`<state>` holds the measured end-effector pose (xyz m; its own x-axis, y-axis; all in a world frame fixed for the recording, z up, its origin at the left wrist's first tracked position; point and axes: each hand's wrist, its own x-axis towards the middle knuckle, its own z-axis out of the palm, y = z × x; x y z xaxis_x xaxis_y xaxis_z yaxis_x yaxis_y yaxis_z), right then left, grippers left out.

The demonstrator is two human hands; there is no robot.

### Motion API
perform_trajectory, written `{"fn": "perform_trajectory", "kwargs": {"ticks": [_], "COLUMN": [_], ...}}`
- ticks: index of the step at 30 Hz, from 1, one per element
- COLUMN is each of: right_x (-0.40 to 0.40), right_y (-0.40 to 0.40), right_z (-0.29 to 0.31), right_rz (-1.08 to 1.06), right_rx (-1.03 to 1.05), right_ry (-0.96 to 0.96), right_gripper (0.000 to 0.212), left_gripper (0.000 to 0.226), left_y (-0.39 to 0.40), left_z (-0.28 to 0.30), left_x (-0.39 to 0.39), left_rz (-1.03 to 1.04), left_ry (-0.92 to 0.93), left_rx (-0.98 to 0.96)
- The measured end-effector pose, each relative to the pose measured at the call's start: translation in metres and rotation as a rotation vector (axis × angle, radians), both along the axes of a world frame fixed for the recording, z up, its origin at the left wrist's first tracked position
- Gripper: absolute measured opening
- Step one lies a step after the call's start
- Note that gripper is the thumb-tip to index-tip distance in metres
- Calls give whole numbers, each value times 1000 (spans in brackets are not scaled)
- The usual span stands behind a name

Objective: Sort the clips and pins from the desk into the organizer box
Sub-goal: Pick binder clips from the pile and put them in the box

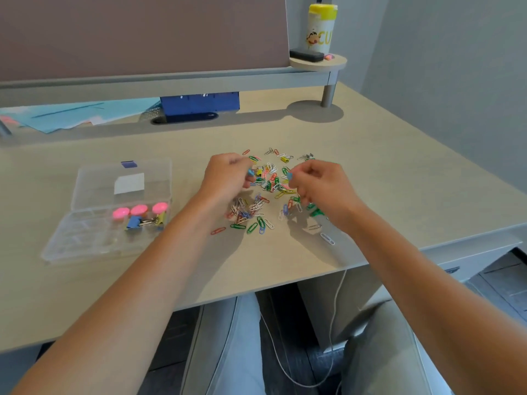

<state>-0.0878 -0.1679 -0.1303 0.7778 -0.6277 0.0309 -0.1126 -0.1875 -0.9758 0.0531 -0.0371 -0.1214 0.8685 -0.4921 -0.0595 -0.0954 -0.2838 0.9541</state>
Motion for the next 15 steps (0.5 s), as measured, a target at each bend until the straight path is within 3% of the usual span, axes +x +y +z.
{"fn": "perform_trajectory", "kwargs": {"ticks": [4,6,8,11,13,15], "right_x": [-15,-27,-37,-47,-54,-60], "right_y": [-14,-26,-37,-51,-60,-65], "right_z": [12,13,11,9,7,3], "right_rz": [-73,-77,-99,-220,-285,-346], "right_rx": [825,1022,1091,980,650,176], "right_ry": [-152,-239,-285,-220,-71,104], "right_gripper": [8,14,14,18,18,13], "left_gripper": [33,30,21,14,16,22], "left_y": [-5,-13,-26,-48,-59,-66], "left_z": [10,12,10,6,4,3], "left_x": [-15,-25,-35,-48,-54,-59], "left_rz": [-9,-57,-74,-125,-155,-153], "left_ry": [515,712,825,781,698,604], "left_rx": [-313,-428,-462,-366,-307,-271]}}
